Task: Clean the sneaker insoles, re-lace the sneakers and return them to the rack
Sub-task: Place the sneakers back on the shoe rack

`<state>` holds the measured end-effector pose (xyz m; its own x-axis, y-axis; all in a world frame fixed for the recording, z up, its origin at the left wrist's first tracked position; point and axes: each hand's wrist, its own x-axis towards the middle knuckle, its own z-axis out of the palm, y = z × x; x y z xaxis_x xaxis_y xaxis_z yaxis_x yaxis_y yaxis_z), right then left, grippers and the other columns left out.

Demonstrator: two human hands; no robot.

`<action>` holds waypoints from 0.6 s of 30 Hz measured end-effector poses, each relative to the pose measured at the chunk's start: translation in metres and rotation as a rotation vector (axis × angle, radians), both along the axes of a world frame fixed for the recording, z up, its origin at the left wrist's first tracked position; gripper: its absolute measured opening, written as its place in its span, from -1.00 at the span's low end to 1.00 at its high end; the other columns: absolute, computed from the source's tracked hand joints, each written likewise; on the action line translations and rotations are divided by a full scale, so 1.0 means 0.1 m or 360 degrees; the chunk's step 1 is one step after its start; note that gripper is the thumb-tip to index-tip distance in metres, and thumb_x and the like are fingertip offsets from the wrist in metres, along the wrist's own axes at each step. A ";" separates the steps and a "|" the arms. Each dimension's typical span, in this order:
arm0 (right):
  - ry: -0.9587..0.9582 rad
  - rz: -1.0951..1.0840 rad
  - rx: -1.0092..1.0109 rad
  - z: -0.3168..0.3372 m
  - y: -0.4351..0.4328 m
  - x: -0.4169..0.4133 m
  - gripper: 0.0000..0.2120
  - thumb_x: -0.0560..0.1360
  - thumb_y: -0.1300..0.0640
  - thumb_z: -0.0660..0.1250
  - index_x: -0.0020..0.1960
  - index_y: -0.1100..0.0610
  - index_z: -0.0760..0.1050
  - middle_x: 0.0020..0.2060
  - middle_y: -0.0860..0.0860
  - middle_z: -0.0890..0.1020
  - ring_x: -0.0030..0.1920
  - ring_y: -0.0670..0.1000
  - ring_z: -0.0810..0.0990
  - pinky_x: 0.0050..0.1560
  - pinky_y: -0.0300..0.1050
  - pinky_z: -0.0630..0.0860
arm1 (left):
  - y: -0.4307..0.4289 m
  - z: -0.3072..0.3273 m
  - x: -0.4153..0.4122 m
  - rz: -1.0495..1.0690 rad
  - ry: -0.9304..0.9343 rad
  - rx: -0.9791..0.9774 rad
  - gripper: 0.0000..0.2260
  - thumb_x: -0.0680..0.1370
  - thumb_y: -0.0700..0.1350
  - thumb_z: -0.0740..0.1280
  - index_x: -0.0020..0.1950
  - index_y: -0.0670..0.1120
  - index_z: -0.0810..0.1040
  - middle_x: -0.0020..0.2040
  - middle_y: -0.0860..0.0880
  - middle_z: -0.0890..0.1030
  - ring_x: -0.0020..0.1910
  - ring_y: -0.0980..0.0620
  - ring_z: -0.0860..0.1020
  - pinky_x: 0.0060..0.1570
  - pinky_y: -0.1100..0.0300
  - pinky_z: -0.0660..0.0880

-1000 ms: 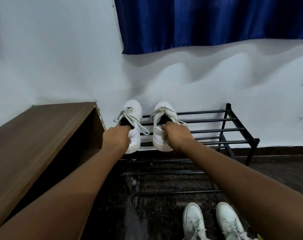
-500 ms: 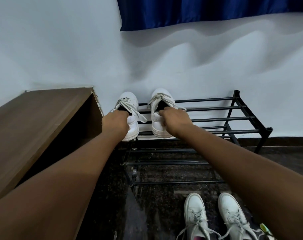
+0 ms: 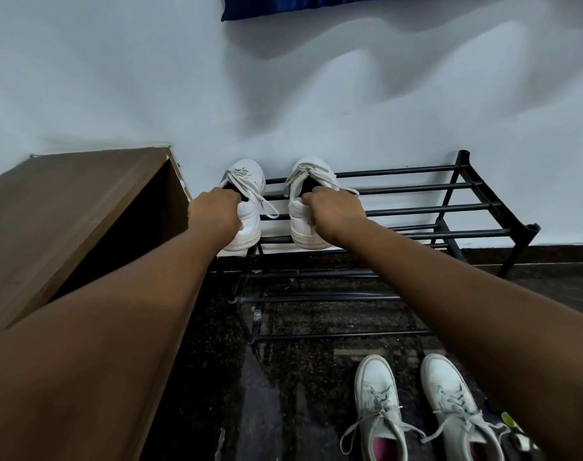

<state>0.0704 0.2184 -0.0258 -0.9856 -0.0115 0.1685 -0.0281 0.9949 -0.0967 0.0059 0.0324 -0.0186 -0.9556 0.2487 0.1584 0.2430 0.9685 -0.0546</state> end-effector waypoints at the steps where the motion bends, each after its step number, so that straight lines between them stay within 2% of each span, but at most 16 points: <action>1: -0.0002 -0.0006 0.0004 0.00 -0.01 -0.01 -0.70 0.53 0.24 0.20 0.25 0.06 0.44 0.18 0.09 0.48 0.16 0.20 0.50 -0.11 -0.08 0.30 | -0.01 -0.01 -0.01 -0.0004 0.0002 0.0011 -0.80 0.46 -0.08 0.43 0.02 -0.10 0.53 0.06 -0.14 0.56 0.07 -0.19 0.53 -0.16 0.10 0.36; 8: -0.0014 -0.0055 -0.0007 0.02 -0.05 -0.01 -0.71 0.57 0.17 0.15 0.28 0.16 0.39 0.21 0.13 0.43 0.18 0.23 0.48 -0.11 -0.04 0.29 | 0.01 -0.02 -0.08 -0.0033 -0.0009 0.0065 -0.79 0.43 -0.12 0.45 0.01 -0.12 0.55 0.05 -0.16 0.56 0.07 -0.21 0.53 -0.17 0.10 0.34; 14: 0.0005 -0.0120 -0.0032 0.00 -0.09 0.00 -0.67 0.57 0.22 0.18 0.32 0.20 0.31 0.26 0.16 0.36 0.16 0.25 0.49 -0.17 -0.01 0.31 | -0.01 -0.05 -0.07 -0.0035 0.0040 0.0056 -0.79 0.44 -0.12 0.44 0.01 -0.13 0.52 0.06 -0.18 0.55 0.06 -0.23 0.52 -0.17 0.09 0.34; 18: 0.0054 -0.0074 -0.0097 -0.04 -0.05 0.03 -0.60 0.55 0.24 0.21 0.37 0.16 0.25 0.33 0.16 0.30 0.15 0.26 0.50 -0.19 -0.01 0.30 | -0.03 -0.06 -0.02 -0.0048 0.0091 -0.0015 -0.67 0.45 -0.07 0.42 0.16 -0.14 0.48 0.11 -0.20 0.54 0.10 -0.26 0.52 -0.12 0.04 0.38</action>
